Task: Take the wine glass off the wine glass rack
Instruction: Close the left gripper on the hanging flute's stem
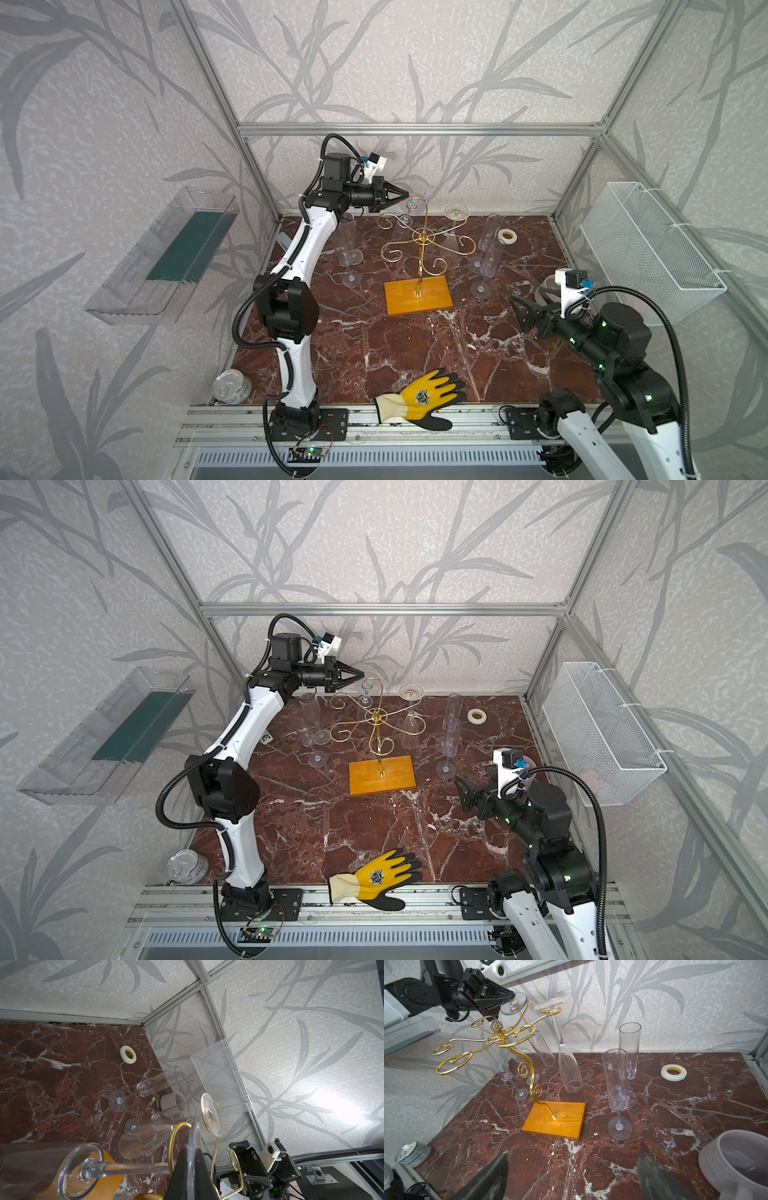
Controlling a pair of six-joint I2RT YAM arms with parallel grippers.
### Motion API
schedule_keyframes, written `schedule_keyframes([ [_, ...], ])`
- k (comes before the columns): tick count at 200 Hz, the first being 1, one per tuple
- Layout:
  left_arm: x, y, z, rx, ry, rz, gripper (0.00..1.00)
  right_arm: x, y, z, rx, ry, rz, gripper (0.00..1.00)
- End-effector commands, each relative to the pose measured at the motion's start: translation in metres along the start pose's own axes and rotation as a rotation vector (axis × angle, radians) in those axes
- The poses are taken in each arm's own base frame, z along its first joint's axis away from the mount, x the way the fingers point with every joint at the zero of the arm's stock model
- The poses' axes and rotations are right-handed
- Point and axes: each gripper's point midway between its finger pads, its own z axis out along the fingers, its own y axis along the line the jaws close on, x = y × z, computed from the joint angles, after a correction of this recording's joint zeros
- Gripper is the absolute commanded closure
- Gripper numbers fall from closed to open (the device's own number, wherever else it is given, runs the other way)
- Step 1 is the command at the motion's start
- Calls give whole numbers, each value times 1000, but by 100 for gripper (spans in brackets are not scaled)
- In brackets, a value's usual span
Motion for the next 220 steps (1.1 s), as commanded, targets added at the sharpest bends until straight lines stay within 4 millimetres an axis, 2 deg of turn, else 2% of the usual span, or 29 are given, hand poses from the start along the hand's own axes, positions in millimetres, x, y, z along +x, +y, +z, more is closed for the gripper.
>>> schedule_keyframes([
  [1,-13,-18,-4,22,-68,11,100,2,-4,-2,20,-2,5,6],
  [48,-25,-35,-7,67,-120,17,100,4,-5,-2,25,-1,3,5],
  [90,-31,-37,-8,65,-147,21,100,4,-5,-3,28,-3,1,5],
  [220,-6,-71,5,117,-70,53,100,4,-5,-5,28,-12,4,5],
])
